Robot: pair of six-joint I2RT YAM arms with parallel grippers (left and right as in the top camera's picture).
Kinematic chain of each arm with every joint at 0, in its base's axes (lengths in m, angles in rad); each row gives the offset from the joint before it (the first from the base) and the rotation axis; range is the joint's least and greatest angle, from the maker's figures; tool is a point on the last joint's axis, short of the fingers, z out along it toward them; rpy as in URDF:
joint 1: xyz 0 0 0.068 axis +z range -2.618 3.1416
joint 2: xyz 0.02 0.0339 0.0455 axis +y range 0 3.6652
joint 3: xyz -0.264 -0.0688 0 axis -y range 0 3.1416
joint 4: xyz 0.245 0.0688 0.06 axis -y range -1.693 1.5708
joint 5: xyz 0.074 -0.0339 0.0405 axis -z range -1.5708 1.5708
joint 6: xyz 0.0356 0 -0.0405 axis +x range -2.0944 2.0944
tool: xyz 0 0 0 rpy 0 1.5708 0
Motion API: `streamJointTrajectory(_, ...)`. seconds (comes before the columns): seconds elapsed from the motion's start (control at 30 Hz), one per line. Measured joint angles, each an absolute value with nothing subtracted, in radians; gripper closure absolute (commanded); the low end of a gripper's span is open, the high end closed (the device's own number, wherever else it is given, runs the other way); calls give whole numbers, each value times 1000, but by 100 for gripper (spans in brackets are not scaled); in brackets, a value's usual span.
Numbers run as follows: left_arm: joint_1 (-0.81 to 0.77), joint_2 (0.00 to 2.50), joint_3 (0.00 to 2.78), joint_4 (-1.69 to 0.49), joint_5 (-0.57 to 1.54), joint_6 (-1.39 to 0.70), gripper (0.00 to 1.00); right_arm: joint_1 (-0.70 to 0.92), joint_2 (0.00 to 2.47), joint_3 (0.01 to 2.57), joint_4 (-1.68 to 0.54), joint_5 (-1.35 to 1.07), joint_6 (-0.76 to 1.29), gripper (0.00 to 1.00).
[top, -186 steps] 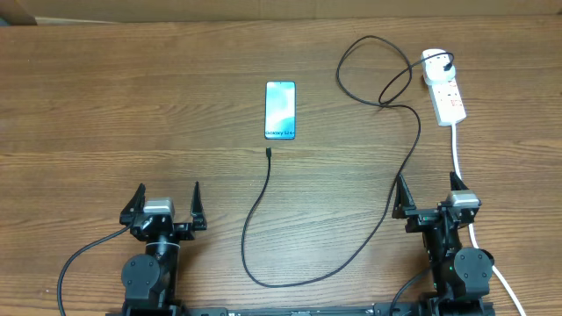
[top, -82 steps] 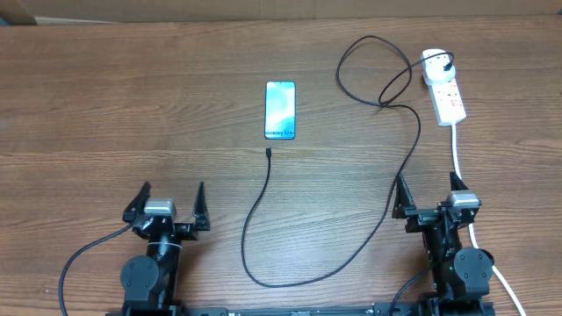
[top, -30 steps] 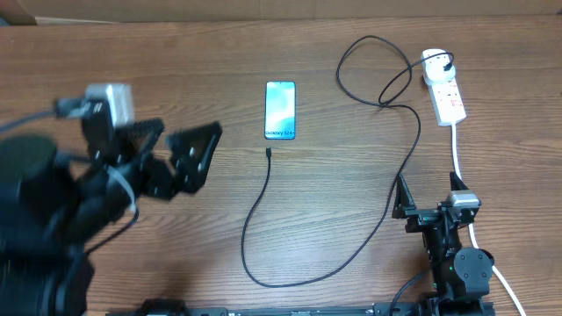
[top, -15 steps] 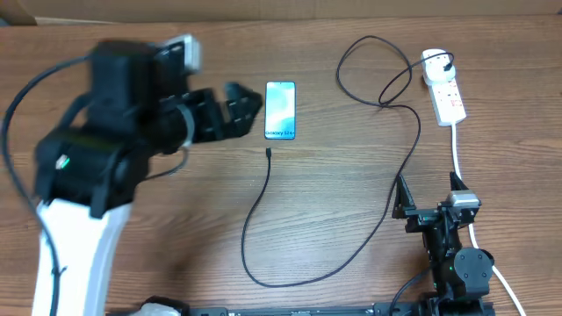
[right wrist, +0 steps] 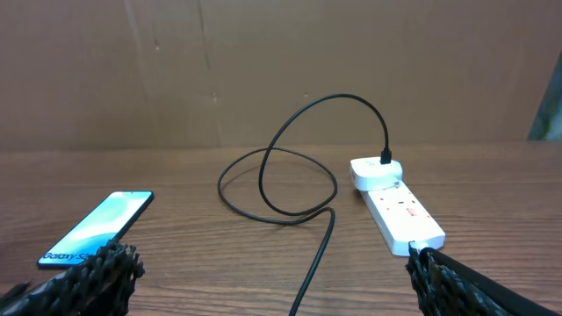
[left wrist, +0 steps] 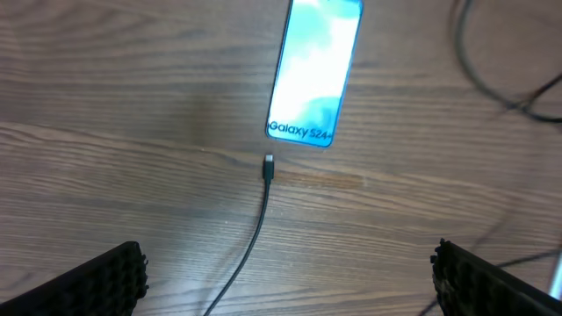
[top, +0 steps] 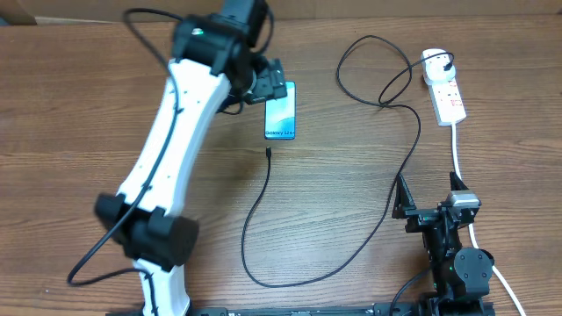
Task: Plug charger to phone and switch on socket
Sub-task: 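Move the left gripper forward over the phone, then lower the open left gripper around the phone's bottom edge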
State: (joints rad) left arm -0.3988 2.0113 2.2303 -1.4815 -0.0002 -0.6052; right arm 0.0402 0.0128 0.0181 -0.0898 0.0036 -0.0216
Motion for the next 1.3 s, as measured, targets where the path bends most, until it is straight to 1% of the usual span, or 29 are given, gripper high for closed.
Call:
streamJointTrajectory(0.43, -468, 2215, 2234, -1438, 15, -623, 0, 40, 13, 19, -90, 3, -22, 0)
streamJointTrajectory(0.83, -470, 2373, 2235, -1232, 1, -623, 0, 40, 13, 19, -90, 4, -21, 0)
streamJointTrajectory(1.13, -469, 2420, 2235, -1156, -99, -623, 0, 40, 13, 19, -90, 3, -22, 0)
streamJointTrajectory(1.3, -469, 2421, 2236, -1128, -113, -623, 0, 40, 13, 18, -89, 3, -22, 0)
